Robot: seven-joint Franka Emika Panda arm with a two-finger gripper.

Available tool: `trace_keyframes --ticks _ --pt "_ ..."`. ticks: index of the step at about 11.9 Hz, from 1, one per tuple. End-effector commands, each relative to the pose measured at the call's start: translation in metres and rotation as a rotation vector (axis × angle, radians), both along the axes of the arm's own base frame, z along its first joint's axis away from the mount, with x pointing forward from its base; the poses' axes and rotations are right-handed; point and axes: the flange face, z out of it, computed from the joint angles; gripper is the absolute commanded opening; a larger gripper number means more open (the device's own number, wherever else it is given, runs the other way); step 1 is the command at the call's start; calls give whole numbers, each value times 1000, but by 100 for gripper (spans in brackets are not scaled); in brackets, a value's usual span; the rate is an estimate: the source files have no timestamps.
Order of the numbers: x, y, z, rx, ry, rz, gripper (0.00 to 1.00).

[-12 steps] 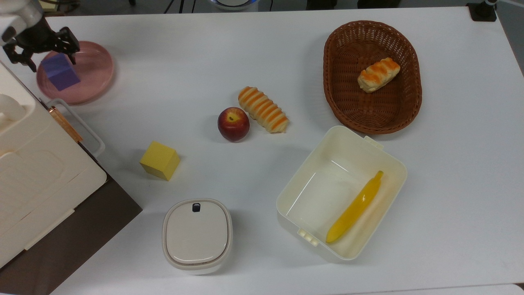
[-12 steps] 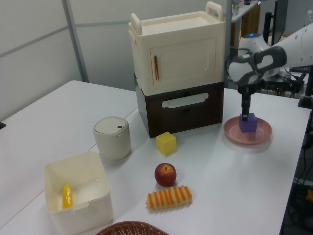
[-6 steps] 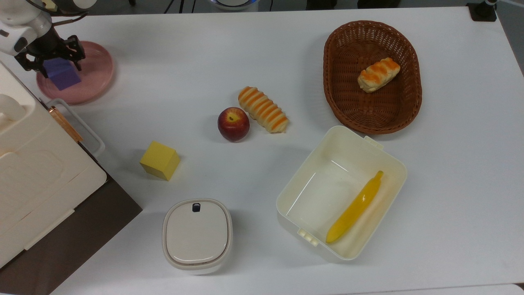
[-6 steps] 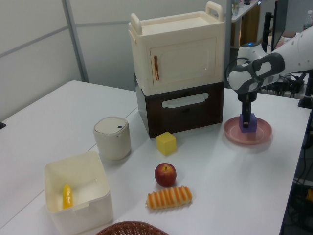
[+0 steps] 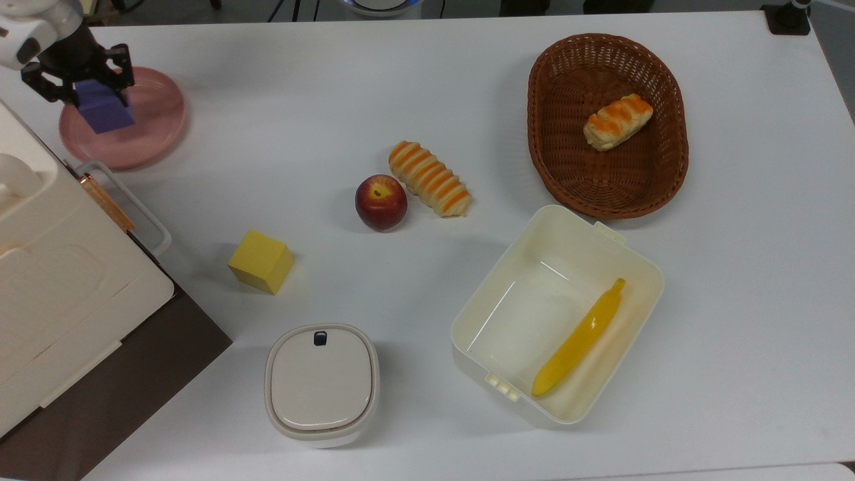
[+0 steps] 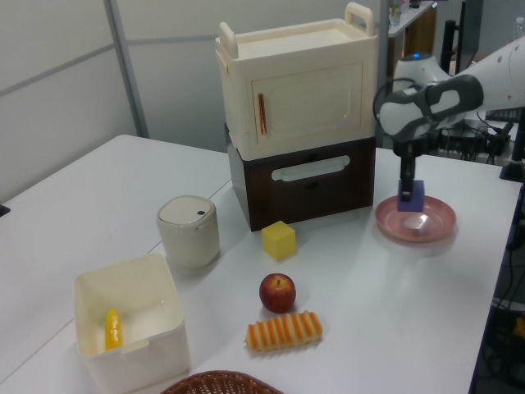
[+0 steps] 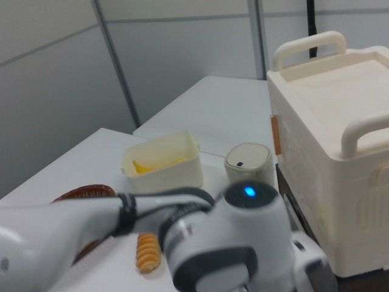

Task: Put the purple cube on the table
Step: 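Lift the purple cube off the plate and carry it beside the apple, then release the purple cube onto the table and raise the gripper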

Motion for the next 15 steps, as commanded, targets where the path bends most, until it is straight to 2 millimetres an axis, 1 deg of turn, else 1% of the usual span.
trace_keyframes --ticks 1,2,3,4,5,6,7,8,10,12,13,15 --pt "37 85 20 18 -19 -77 56" --pt "59 132 19 27 -27 -99 58" --pt "73 167 17 33 -31 -129 58" --pt "82 196 16 35 -33 -146 63" --pt "89 219 14 36 -32 -162 75" --pt "95 232 18 37 -43 -186 100" --pt "97 241 19 38 -47 -204 100" --pt "102 256 25 38 -55 -205 100" --pt "112 295 44 40 -61 -250 100" --pt "111 338 73 31 -8 -247 100" --pt "108 358 95 22 10 -243 100" --pt "103 377 130 16 -38 -227 100"
